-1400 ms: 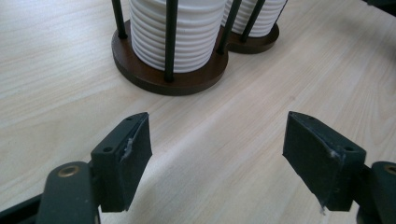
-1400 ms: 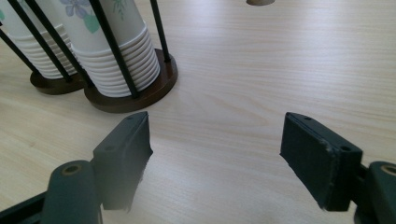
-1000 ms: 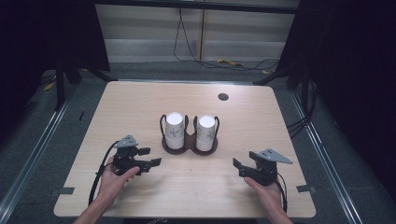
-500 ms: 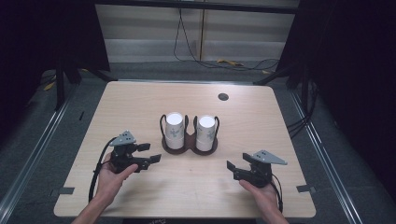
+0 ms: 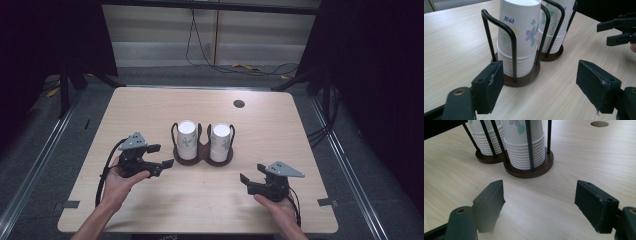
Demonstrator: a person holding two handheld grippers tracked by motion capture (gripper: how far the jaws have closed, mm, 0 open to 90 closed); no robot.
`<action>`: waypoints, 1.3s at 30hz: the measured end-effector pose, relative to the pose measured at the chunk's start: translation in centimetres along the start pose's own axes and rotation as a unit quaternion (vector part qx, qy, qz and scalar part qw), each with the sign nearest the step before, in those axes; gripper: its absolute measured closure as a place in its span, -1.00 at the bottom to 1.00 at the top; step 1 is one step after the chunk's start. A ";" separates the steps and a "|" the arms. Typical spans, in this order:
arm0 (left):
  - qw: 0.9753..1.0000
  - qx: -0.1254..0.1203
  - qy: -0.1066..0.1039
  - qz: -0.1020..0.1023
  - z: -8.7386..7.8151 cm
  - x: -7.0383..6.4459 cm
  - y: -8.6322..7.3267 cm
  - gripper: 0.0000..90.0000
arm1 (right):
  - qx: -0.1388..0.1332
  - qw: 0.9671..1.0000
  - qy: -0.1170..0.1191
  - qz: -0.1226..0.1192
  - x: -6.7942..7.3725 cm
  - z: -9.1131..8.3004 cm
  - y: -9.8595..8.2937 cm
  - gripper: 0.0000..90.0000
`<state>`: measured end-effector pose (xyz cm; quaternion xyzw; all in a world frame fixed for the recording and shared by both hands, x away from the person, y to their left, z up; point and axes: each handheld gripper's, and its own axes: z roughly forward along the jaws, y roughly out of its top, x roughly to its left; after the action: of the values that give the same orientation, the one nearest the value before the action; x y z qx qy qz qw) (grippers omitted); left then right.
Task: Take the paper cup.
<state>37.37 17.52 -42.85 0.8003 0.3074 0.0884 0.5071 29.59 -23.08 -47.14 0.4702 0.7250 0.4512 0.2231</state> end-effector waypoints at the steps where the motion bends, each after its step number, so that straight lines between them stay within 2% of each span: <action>1: 1.000 -0.005 0.002 0.003 -0.1 0.0 0.2 -0.51 | 0.002 1.000 0.000 -0.001 0.0 0.0 0.0 -0.48; 4: 1.000 -0.011 0.000 0.005 -0.2 0.0 0.6 -0.53 | 0.002 1.000 0.003 -0.002 0.1 0.0 0.0 -0.48; 9: 1.000 -0.020 -0.010 -0.009 -0.1 0.3 1.5 -0.59 | 0.002 1.000 0.005 -0.004 0.2 0.0 -0.1 -0.48; 10: 1.000 -0.021 -0.007 -0.005 -0.1 0.3 1.6 -0.59 | 0.003 1.000 0.007 -0.003 0.2 0.1 -0.1 -0.47; 13: 1.000 -0.023 -0.004 -0.012 0.1 0.6 2.0 -0.61 | 0.006 1.000 0.010 -0.006 0.3 0.2 -0.1 -0.47; 19: 0.999 -0.031 0.009 0.000 0.1 1.4 3.0 -0.48 | 0.003 1.000 0.010 -0.011 0.3 0.2 -0.2 -0.47; 26: 0.999 -0.034 0.017 0.023 0.8 1.4 4.6 -0.40 | 0.006 1.000 0.013 -0.013 0.4 0.3 -0.2 -0.47; 29: 0.999 -0.032 0.004 0.027 1.2 1.5 5.4 -0.40 | 0.005 1.000 0.014 -0.012 0.4 0.3 -0.2 -0.47; 32: 0.999 -0.024 -0.004 0.042 1.6 1.4 6.1 -0.42 | 0.005 1.000 0.013 -0.011 0.4 0.2 -0.2 -0.47; 36: 0.999 -0.022 -0.001 0.048 2.1 1.2 7.0 -0.43 | 0.005 1.000 0.014 -0.011 0.4 0.3 -0.2 -0.47; 39: 0.999 -0.011 0.004 0.053 2.7 1.1 7.6 -0.38 | 0.006 1.000 0.015 -0.013 0.4 0.3 -0.2 -0.47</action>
<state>42.56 13.83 -37.73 0.8095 0.2659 0.1220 0.5090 29.49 -22.62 -47.43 0.4553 0.7370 0.4509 0.2150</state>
